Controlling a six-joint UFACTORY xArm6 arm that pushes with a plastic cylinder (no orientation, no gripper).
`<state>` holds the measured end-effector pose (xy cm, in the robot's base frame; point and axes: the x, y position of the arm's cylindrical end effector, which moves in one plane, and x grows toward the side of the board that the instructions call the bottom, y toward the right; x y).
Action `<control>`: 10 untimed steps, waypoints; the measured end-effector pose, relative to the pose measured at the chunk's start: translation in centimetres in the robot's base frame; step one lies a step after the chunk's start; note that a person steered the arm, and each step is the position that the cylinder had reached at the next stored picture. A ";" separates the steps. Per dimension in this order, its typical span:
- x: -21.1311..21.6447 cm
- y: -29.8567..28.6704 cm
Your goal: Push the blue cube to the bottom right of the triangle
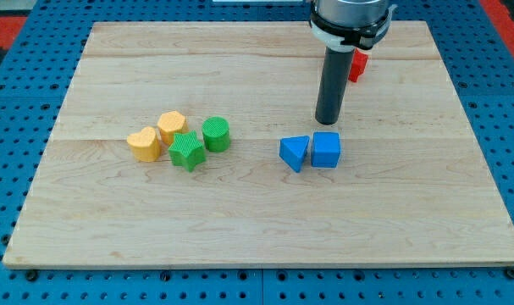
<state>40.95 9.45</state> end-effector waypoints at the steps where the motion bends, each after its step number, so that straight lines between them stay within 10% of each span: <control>1: 0.0 -0.1; 7: 0.2 -0.8; 8: 7.1 -1.0; 10: 6.7 0.9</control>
<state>47.67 10.37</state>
